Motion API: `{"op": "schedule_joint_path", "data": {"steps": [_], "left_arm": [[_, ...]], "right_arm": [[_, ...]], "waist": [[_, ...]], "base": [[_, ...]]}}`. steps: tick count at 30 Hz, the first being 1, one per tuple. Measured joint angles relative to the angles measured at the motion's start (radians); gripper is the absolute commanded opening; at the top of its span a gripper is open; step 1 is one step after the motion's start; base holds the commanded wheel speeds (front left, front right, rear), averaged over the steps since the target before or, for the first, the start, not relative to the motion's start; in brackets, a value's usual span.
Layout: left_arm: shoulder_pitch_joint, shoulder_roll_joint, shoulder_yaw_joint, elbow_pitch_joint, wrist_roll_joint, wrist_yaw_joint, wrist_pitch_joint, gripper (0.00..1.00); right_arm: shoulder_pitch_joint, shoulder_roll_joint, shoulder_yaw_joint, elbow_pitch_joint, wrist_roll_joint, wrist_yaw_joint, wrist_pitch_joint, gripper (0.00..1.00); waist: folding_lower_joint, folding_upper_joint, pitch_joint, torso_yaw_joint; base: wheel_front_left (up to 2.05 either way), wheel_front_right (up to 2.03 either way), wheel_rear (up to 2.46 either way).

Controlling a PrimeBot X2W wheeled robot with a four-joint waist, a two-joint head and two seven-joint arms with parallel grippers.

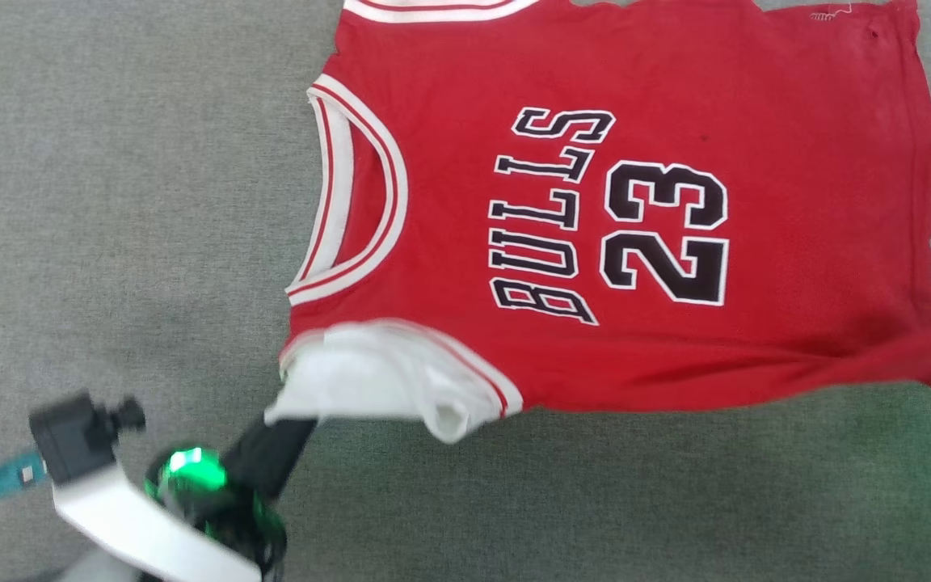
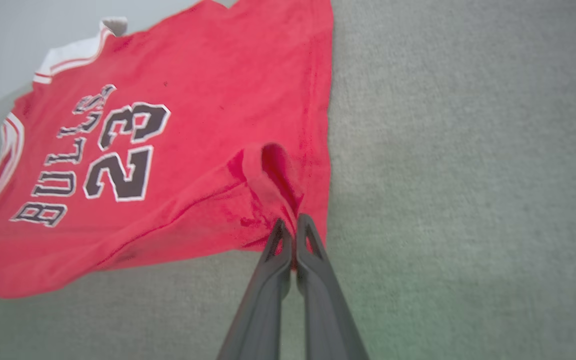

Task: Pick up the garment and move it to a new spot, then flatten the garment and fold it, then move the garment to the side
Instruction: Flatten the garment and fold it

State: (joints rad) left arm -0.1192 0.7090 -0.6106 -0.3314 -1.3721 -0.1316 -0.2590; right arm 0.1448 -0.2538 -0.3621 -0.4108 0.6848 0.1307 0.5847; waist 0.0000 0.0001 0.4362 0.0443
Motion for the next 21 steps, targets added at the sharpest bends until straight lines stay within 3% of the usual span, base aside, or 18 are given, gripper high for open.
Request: {"op": "schedule_joint_path", "data": {"steps": [11, 21], "left_arm": [[-0.411, -0.032, 0.016, 0.205, -0.176, 0.0, 0.105, 0.0], [-0.593, -0.057, -0.006, 0.509, -0.201, 0.0, 0.255, 0.0]], "right_arm": [[-0.277, -0.061, 0.092, 0.188, 0.029, 0.0, 0.008, 0.0], [-0.416, -0.116, 0.192, 0.321, 0.012, 0.0, 0.032, 0.0]], "waist": [[0.0, 0.0, 0.05, -0.032], [0.0, -0.0001, 0.113, -0.052]], "base": [[0.0, 0.0, 0.0], [0.0, 0.0, 0.0]]}}
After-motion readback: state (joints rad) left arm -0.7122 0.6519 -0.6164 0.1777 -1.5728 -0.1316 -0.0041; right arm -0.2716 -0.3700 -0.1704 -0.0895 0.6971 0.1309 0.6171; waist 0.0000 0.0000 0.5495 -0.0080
